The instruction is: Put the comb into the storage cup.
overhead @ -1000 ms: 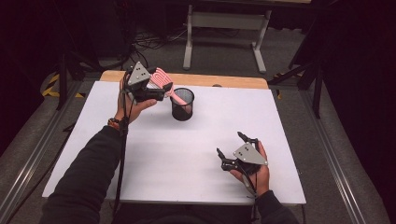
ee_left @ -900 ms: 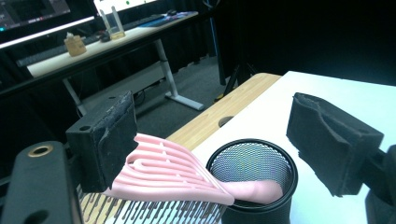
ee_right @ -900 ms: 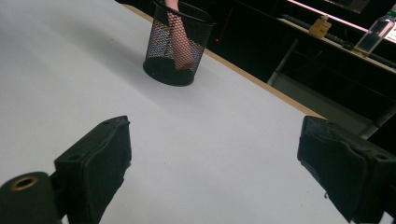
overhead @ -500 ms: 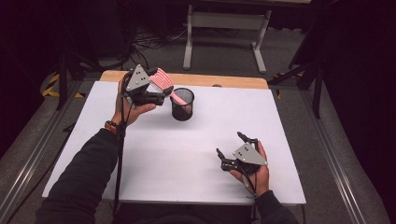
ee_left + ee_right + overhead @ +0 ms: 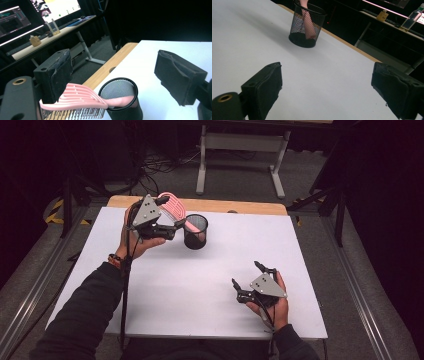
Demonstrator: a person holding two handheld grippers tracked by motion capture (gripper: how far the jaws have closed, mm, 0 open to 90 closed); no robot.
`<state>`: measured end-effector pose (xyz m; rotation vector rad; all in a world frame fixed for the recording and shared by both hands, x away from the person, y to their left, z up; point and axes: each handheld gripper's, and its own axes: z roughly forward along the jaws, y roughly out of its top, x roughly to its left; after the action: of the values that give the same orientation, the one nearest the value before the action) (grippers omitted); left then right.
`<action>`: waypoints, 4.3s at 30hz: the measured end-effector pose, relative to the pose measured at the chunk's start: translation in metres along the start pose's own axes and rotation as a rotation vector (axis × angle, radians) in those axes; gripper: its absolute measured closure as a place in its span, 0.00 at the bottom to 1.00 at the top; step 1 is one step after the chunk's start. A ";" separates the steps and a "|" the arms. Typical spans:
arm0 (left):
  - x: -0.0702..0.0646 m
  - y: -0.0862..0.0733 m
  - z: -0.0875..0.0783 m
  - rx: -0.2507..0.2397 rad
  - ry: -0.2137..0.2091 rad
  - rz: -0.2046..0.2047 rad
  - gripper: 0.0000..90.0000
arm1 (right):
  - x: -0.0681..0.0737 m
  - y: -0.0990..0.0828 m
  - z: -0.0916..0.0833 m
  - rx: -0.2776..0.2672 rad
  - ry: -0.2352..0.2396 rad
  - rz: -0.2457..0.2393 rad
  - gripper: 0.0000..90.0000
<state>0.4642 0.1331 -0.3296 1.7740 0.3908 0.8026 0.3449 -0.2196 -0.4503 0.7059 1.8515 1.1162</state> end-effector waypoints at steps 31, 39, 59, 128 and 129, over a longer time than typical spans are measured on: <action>-0.028 -0.019 -0.046 -0.046 -0.064 0.069 0.15 | -0.004 0.004 -0.005 -0.035 -0.036 0.009 0.12; -0.033 -0.023 -0.055 -0.035 -0.071 0.079 0.15 | -0.003 0.007 -0.007 -0.040 -0.048 -0.018 0.12; -0.050 -0.051 -0.080 -0.002 -0.068 0.089 0.13 | 0.005 0.006 -0.008 -0.039 -0.043 -0.053 0.12; -0.056 -0.162 -0.123 0.176 -0.051 -0.108 0.06 | -0.010 -0.010 -0.032 -0.028 -0.077 0.010 0.12; -0.056 -0.163 -0.122 0.177 -0.057 -0.108 0.06 | -0.011 -0.010 -0.032 -0.030 -0.081 0.020 0.11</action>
<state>0.3601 0.2413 -0.4777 1.9174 0.5285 0.6559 0.3219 -0.2466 -0.4474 0.7437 1.7592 1.1103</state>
